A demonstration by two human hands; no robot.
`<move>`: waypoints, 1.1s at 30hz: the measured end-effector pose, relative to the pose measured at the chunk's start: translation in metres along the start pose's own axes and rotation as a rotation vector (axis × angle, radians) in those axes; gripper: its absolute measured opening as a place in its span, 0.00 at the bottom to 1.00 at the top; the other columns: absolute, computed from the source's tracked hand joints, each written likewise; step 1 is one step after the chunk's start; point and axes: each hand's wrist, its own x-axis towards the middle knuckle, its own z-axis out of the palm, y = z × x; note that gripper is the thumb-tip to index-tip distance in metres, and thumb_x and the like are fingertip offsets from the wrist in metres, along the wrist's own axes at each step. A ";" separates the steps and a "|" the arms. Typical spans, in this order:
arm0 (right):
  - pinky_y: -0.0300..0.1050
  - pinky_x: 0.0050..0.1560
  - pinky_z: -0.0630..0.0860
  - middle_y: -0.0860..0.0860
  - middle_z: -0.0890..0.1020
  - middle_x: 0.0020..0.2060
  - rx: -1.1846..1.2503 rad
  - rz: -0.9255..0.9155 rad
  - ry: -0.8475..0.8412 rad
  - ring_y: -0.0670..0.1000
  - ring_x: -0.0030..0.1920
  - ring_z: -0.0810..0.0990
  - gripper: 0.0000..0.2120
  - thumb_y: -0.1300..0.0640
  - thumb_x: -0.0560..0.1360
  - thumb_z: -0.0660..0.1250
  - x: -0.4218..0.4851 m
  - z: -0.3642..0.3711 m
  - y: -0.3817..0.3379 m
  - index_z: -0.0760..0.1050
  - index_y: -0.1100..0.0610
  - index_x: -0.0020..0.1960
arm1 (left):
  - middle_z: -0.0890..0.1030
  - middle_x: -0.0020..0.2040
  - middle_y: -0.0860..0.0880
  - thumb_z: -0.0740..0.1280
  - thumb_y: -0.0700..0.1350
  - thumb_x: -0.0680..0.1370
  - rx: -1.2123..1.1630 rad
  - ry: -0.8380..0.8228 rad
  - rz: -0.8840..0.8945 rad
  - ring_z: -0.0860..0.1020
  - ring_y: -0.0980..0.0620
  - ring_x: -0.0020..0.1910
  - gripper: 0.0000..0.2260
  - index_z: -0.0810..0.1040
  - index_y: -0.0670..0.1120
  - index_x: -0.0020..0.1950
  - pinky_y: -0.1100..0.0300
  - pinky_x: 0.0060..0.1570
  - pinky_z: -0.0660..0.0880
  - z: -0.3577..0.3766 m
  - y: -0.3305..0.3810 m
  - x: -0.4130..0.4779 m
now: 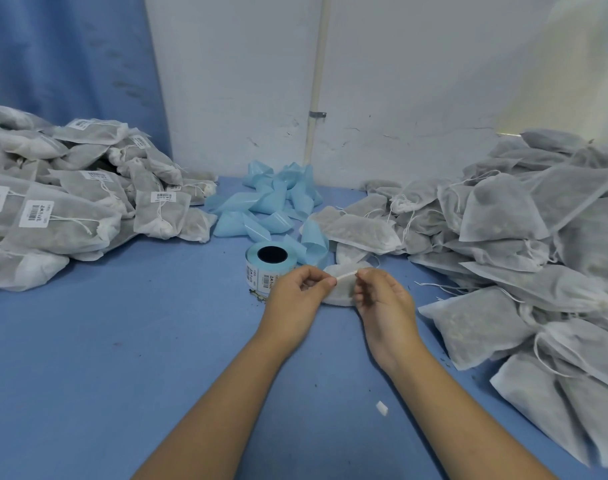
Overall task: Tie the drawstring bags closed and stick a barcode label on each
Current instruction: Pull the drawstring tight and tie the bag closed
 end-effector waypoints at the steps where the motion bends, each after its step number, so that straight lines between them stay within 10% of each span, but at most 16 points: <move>1: 0.33 0.31 0.71 0.50 0.75 0.28 0.062 0.013 0.024 0.45 0.29 0.72 0.10 0.68 0.75 0.63 0.001 0.001 0.000 0.74 0.60 0.37 | 0.76 0.32 0.57 0.70 0.43 0.75 0.024 -0.004 0.001 0.72 0.66 0.30 0.05 0.79 0.49 0.39 0.74 0.34 0.68 0.001 0.000 0.000; 5: 0.33 0.31 0.73 0.50 0.76 0.28 0.154 0.050 0.029 0.44 0.29 0.74 0.08 0.67 0.75 0.65 0.001 0.003 0.003 0.76 0.60 0.38 | 0.79 0.36 0.56 0.70 0.43 0.75 0.009 -0.014 0.023 0.74 0.66 0.34 0.04 0.81 0.50 0.41 0.74 0.37 0.69 -0.001 0.001 -0.001; 11: 0.36 0.37 0.71 0.46 0.77 0.28 -0.366 -0.123 -0.010 0.43 0.32 0.73 0.05 0.61 0.74 0.68 0.002 -0.006 0.001 0.79 0.56 0.40 | 0.82 0.52 0.58 0.71 0.43 0.74 -0.079 -0.037 0.062 0.77 0.68 0.44 0.13 0.81 0.56 0.57 0.72 0.49 0.72 -0.007 0.004 -0.003; 16: 0.35 0.34 0.71 0.46 0.78 0.29 -0.371 -0.130 -0.051 0.43 0.32 0.74 0.08 0.63 0.75 0.67 -0.002 -0.001 0.002 0.77 0.54 0.39 | 0.83 0.39 0.55 0.70 0.40 0.75 -0.020 -0.012 0.072 0.73 0.57 0.24 0.07 0.83 0.52 0.47 0.67 0.30 0.71 -0.001 0.004 -0.006; 33: 0.36 0.29 0.67 0.48 0.76 0.28 -0.518 0.010 -0.206 0.45 0.30 0.73 0.10 0.65 0.74 0.65 0.001 -0.005 -0.007 0.75 0.58 0.35 | 0.82 0.39 0.57 0.69 0.36 0.75 -0.004 -0.039 0.136 0.77 0.65 0.35 0.09 0.83 0.49 0.44 0.71 0.39 0.71 -0.005 0.001 -0.002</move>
